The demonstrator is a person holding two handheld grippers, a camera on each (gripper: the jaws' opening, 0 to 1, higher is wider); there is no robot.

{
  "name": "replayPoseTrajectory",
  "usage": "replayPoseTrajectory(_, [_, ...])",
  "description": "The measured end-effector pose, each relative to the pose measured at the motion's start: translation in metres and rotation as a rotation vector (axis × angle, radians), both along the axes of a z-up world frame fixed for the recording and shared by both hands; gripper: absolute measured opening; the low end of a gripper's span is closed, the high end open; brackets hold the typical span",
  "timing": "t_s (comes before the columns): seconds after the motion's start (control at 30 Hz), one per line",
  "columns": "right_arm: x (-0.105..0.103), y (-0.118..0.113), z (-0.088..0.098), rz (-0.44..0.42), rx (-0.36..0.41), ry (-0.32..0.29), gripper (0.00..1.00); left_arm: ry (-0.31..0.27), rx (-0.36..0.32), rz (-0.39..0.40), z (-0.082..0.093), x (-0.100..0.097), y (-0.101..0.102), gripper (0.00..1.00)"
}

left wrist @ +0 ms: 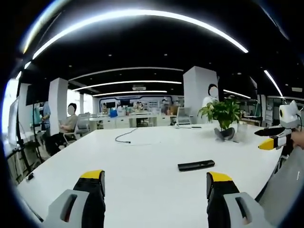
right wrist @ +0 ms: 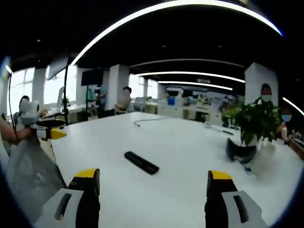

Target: Press the specified remote control buttons in sequence, fully releasing each button before pressing the next.

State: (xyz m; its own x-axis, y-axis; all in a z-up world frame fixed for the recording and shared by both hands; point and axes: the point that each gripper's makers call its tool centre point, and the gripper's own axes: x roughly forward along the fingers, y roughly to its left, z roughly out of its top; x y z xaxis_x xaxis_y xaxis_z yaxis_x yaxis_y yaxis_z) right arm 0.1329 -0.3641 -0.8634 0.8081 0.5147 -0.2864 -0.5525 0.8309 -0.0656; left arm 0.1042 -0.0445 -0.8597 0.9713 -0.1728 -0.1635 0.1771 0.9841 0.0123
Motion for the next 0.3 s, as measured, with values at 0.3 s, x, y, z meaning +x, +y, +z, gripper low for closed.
replayPoseTrajectory(0.3, [-0.005,0.008,-0.005,0.049,-0.016,0.018,0.92,-0.027,-0.032,-0.001,0.010,-0.001,-0.010,0.90])
